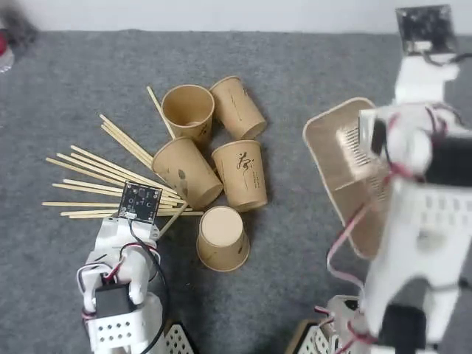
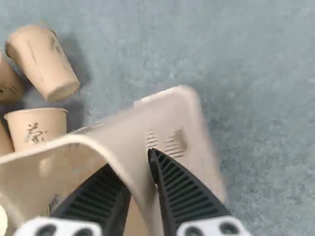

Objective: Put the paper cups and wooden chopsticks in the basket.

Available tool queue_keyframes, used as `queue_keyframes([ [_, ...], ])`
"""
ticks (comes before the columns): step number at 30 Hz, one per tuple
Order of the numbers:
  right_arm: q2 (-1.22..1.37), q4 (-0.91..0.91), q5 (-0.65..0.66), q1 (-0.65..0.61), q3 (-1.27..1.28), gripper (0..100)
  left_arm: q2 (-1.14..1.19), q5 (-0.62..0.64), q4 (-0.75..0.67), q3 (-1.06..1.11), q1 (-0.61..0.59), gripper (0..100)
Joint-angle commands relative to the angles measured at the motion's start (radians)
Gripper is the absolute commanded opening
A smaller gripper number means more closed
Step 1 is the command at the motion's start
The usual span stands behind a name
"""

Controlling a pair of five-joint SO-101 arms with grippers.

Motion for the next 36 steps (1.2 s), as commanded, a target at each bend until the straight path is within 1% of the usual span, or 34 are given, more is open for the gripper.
queue_keyframes([
  [1,-0.154,0.041,0.012,-0.016,0.072,0.6,-0.014,-0.005,0.008,-0.012,0.0,1],
  [7,-0.274,0.041,0.014,-0.018,0.273,0.6,-0.012,-0.005,0.008,-0.012,0.0,1],
  [10,-0.263,0.038,0.014,-0.018,0.313,0.7,-0.012,-0.005,0.008,-0.012,0.0,1],
  [14,-0.183,0.022,0.012,-0.018,0.299,0.7,-0.012,-0.005,0.008,-0.012,0.0,1],
  [21,0.05,-0.131,0.005,-0.015,0.295,0.7,-0.012,-0.005,0.005,-0.012,0.002,1],
  [31,0.252,-0.438,0.005,-0.008,0.293,0.7,-0.012,-0.005,0.005,-0.012,0.005,1],
  [36,0.346,-0.549,0.009,-0.005,0.293,0.9,-0.012,-0.005,0.005,-0.012,0.005,1],
])
